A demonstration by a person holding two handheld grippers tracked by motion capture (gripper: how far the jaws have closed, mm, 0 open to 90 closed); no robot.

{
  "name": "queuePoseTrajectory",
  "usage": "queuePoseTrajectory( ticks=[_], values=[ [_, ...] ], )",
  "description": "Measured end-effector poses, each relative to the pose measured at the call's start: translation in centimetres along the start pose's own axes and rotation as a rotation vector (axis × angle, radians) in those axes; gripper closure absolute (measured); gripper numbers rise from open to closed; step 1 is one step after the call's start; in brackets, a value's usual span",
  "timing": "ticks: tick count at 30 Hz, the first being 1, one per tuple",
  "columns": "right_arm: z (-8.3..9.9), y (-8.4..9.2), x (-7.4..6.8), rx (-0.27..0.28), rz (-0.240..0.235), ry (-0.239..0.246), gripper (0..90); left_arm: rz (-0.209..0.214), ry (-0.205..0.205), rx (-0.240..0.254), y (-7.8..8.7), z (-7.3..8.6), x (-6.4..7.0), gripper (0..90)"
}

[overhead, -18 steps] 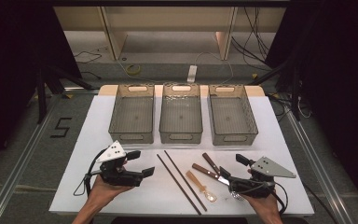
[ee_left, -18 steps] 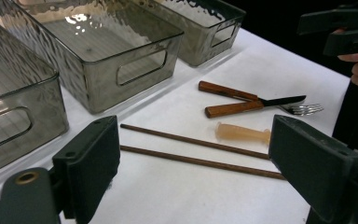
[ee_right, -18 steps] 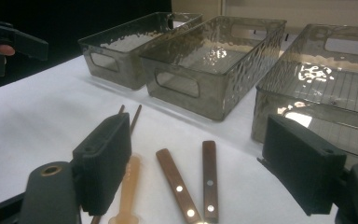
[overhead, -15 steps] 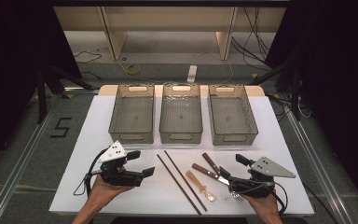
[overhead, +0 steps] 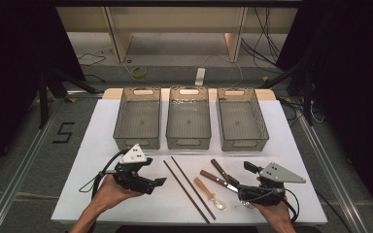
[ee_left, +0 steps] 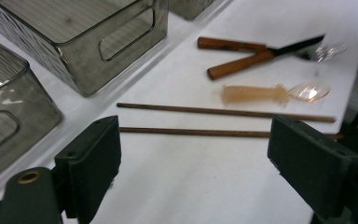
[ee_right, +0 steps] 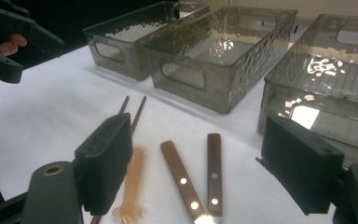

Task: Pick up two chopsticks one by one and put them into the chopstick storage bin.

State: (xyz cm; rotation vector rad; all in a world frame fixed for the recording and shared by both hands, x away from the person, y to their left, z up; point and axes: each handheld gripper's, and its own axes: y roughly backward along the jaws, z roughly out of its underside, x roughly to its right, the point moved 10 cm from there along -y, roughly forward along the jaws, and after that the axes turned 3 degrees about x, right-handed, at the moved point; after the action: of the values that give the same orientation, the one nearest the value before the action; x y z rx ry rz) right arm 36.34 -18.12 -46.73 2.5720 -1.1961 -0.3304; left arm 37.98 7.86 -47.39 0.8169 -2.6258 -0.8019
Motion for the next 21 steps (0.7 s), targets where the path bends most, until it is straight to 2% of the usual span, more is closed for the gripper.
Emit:
queuePoseTrajectory(
  ticks=[1, 2, 8, 9, 10, 11, 13, 14, 16, 17, 21],
  values=[
    [0.1, 0.0, 0.0, -0.004, -0.001, 0.003, 25.7, -0.014, -0.043, -0.032, -0.4, 0.0, -0.1, 16.7],
    [0.1, -0.1, -0.1, -0.004, -0.005, 0.006, 25.7, -0.014, -0.043, -0.032, -0.4, 0.0, -0.1, 16.7],
    [0.2, -0.2, -0.2, -0.019, -0.014, 0.008, 25.7, 0.014, -0.120, -0.104, -1.8, -0.5, 0.2, 16.6],
    [0.2, -0.2, -0.2, -0.019, -0.015, 0.010, 25.7, 0.014, -0.120, -0.104, -1.8, -0.5, 0.2, 16.7],
    [0.3, -0.2, -0.2, -0.022, -0.017, 0.010, 25.7, 0.018, -0.154, -0.123, -2.3, -0.6, 0.2, 16.7],
    [0.3, -0.2, -0.2, -0.023, -0.019, 0.010, 25.9, 0.018, -0.154, -0.123, -2.3, -0.6, 0.2, 17.2],
    [0.4, -0.2, -0.2, -0.034, -0.020, 0.008, 26.5, 0.035, -0.195, -0.153, -3.2, -0.5, 0.1, 17.5],
    [0.5, -0.3, -0.1, -0.041, -0.018, 0.012, 26.5, 0.035, -0.195, -0.153, -3.2, -0.5, 0.1, 17.5],
    [0.6, -0.4, -0.1, -0.045, -0.019, 0.010, 26.5, 0.041, -0.222, -0.178, -3.7, -0.3, 0.0, 17.5],
    [0.7, -0.4, -0.1, -0.054, -0.019, 0.007, 26.6, 0.040, -0.248, -0.195, -4.1, -0.3, 0.0, 17.5],
    [0.8, -0.4, 0.0, -0.059, -0.015, 0.006, 26.7, 0.055, -0.265, -0.217, -4.8, -0.4, 0.3, 18.1]
  ],
)
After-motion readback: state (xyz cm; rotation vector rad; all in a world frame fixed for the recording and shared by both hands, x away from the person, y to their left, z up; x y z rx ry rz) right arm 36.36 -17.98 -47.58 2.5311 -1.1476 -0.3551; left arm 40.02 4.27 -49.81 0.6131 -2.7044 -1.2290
